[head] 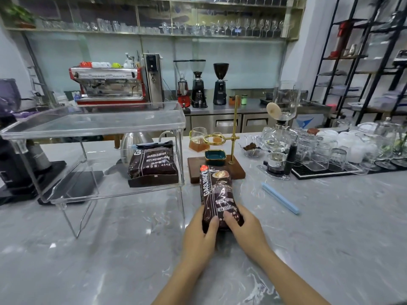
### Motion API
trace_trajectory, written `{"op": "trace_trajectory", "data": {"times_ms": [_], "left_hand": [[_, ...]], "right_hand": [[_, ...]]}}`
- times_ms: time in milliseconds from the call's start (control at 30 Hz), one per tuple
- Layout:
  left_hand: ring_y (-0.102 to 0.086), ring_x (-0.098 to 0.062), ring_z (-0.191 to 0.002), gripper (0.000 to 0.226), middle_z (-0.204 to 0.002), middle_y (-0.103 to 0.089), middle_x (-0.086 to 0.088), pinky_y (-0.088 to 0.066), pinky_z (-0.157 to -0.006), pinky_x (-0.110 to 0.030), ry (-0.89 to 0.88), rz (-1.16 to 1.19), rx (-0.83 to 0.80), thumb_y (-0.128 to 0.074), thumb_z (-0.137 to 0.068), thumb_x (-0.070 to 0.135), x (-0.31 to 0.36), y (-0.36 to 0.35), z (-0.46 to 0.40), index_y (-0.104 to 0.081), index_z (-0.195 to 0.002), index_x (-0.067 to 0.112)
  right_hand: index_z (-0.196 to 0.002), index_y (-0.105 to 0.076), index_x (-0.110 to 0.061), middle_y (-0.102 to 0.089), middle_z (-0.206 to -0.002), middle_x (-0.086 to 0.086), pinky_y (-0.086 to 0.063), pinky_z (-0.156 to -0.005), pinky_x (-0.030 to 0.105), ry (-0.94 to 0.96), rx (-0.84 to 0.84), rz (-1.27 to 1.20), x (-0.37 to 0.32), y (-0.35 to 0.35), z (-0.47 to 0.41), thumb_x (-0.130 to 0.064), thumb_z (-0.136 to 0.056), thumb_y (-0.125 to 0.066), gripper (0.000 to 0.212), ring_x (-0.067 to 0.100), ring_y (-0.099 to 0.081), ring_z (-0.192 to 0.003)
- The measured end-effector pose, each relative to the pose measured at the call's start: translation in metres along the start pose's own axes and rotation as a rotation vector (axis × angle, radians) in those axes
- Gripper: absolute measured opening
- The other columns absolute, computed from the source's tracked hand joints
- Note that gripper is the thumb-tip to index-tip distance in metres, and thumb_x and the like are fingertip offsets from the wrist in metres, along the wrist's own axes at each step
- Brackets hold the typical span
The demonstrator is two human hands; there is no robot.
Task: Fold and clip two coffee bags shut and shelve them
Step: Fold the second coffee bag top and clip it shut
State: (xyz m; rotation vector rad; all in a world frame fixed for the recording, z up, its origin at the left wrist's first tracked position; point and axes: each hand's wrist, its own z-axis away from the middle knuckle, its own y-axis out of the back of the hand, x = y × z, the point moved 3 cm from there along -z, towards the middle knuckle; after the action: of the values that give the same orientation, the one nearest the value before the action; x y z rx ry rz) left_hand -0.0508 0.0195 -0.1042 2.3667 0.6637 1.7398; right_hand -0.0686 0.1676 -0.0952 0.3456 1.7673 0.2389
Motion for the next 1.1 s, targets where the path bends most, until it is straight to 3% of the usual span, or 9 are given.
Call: {"op": "trace_trajectory", "data": {"times_ms": [233,367,467,533,667,800,933,1033,1100], "left_hand": [[-0.06,-0.009,-0.127,0.056,-0.138,-0.063,0.007,-0.048,-0.107,-0.036,0.074,0.298,0.003,-0.069,-0.08,0.02,-0.014,0.007,0.002,-0.06,-0.135,0.021],[-0.051,-0.002,-0.135,0.052,-0.15,-0.05,0.003,-0.044,-0.11,-0.031,0.131,0.485,-0.001,-0.073,-0.069,0.0,-0.02,0.011,0.003,-0.065,-0.118,0.015],[-0.061,-0.006,-0.125,0.051,-0.143,-0.057,0.002,-0.052,-0.098,-0.029,0.12,0.55,-0.044,-0.068,-0.067,-0.019,-0.018,0.011,0.003,-0.059,-0.106,0.012],[-0.067,-0.009,-0.114,0.057,-0.135,-0.064,0.001,-0.056,-0.088,-0.028,0.125,0.58,-0.053,-0.066,-0.066,-0.025,-0.017,0.011,0.005,-0.056,-0.107,0.013],[-0.069,-0.011,-0.111,0.064,-0.123,-0.069,0.005,-0.056,-0.086,-0.028,0.1,0.616,-0.033,-0.067,-0.066,-0.013,-0.008,0.014,0.008,-0.054,-0.119,0.02],[-0.071,-0.015,-0.107,0.066,-0.117,-0.073,0.006,-0.059,-0.089,-0.033,0.101,0.679,-0.037,-0.073,-0.072,-0.008,-0.002,0.015,0.008,-0.048,-0.129,0.015],[-0.068,-0.009,-0.111,0.073,-0.117,-0.071,0.012,-0.058,-0.09,-0.028,0.09,0.623,0.006,-0.073,-0.071,-0.014,-0.004,0.015,0.007,-0.05,-0.133,0.018],[-0.066,-0.011,-0.117,0.072,-0.126,-0.069,0.0,-0.056,-0.094,-0.032,0.097,0.604,-0.043,-0.069,-0.076,-0.019,-0.003,0.011,0.008,-0.052,-0.133,0.02],[-0.065,-0.015,-0.121,0.07,-0.129,-0.068,-0.004,-0.053,-0.099,-0.038,0.084,0.589,-0.095,-0.067,-0.077,-0.016,-0.001,0.008,0.009,-0.052,-0.136,0.018]], "right_hand": [[-0.129,-0.06,-0.035,-0.073,-0.114,-0.017,-0.053,-0.09,0.019,0.041,-0.029,-0.098,-0.001,0.003,0.005,-0.011,-0.09,-0.068,0.047,0.001,-0.068,-0.106],[-0.134,-0.054,-0.025,-0.067,-0.126,-0.012,-0.051,-0.095,0.015,0.042,-0.038,-0.2,-0.003,0.005,0.008,0.007,-0.087,-0.066,0.058,-0.002,-0.063,-0.117],[-0.136,-0.052,-0.018,-0.063,-0.134,-0.008,-0.048,-0.098,0.013,0.073,-0.003,-0.224,-0.003,0.008,0.013,0.013,-0.085,-0.066,0.062,-0.003,-0.057,-0.124],[-0.139,-0.051,-0.017,-0.06,-0.138,-0.007,-0.047,-0.1,0.014,0.119,0.028,-0.213,-0.004,0.008,0.017,0.012,-0.085,-0.066,0.063,-0.001,-0.054,-0.129],[-0.143,-0.043,-0.027,-0.056,-0.141,-0.021,-0.044,-0.104,0.015,0.23,0.06,-0.128,-0.007,0.008,0.024,0.008,-0.086,-0.066,0.07,-0.001,-0.049,-0.134],[-0.151,-0.029,-0.025,-0.045,-0.152,-0.013,-0.041,-0.112,0.032,0.348,0.07,-0.055,-0.012,0.005,0.03,0.012,-0.084,-0.063,0.083,0.012,-0.041,-0.143],[-0.153,-0.026,-0.019,-0.048,-0.148,-0.005,-0.042,-0.112,0.035,0.275,0.098,-0.128,-0.011,0.007,0.028,0.007,-0.081,-0.066,0.086,0.015,-0.047,-0.138],[-0.153,-0.025,-0.021,-0.032,-0.159,-0.003,-0.033,-0.118,0.043,0.258,0.067,-0.084,-0.011,0.007,0.025,-0.01,-0.081,-0.068,0.085,0.015,-0.034,-0.146],[-0.153,-0.021,-0.028,-0.04,-0.155,-0.005,-0.037,-0.115,0.039,0.202,0.017,-0.135,-0.011,0.007,0.022,-0.014,-0.081,-0.069,0.088,0.009,-0.042,-0.14]]}}
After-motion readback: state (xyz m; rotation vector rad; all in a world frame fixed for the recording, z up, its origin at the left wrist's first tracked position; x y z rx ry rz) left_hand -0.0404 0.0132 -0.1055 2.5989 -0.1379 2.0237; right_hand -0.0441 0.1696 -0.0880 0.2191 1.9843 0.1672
